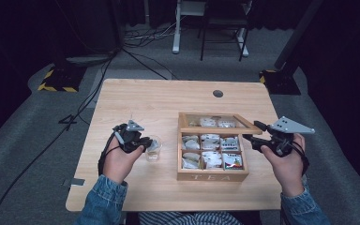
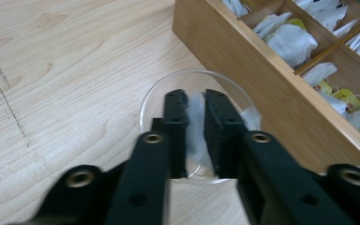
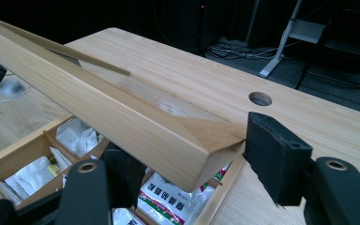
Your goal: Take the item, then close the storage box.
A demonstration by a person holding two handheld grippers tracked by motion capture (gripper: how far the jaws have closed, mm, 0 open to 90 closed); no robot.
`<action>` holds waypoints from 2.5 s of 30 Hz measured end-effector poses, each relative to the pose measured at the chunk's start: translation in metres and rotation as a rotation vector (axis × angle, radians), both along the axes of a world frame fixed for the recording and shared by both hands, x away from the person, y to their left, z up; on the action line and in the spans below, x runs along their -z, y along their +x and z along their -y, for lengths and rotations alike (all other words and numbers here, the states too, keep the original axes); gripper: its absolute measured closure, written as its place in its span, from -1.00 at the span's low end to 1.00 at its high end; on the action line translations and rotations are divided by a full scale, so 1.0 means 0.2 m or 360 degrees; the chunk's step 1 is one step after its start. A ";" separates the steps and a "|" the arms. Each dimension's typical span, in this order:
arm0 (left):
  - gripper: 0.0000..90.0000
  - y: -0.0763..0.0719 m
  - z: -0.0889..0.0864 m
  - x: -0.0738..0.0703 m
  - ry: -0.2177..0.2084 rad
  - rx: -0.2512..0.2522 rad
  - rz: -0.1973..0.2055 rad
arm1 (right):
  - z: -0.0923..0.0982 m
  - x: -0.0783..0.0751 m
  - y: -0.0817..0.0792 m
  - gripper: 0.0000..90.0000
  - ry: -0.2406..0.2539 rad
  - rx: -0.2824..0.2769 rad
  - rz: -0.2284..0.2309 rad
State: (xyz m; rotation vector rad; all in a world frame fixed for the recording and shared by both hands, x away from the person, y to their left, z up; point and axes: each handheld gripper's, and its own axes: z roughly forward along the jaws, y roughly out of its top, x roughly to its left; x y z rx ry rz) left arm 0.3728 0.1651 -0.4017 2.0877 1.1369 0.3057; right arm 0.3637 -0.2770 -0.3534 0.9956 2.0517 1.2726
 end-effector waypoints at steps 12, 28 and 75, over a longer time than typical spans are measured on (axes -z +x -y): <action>0.08 0.00 -0.07 -0.02 -0.0018 -0.0116 0.0111 | 0.00 0.00 0.00 -0.10 -0.0002 0.0001 0.0001; -0.25 0.04 -0.28 0.04 0.0016 -0.0289 0.0199 | 0.01 0.00 -0.01 -0.08 0.0001 -0.0007 -0.0014; -0.36 0.09 -0.41 0.38 0.0136 -0.0309 0.0084 | 0.04 0.07 -0.11 -0.02 -0.0071 -0.0065 -0.0224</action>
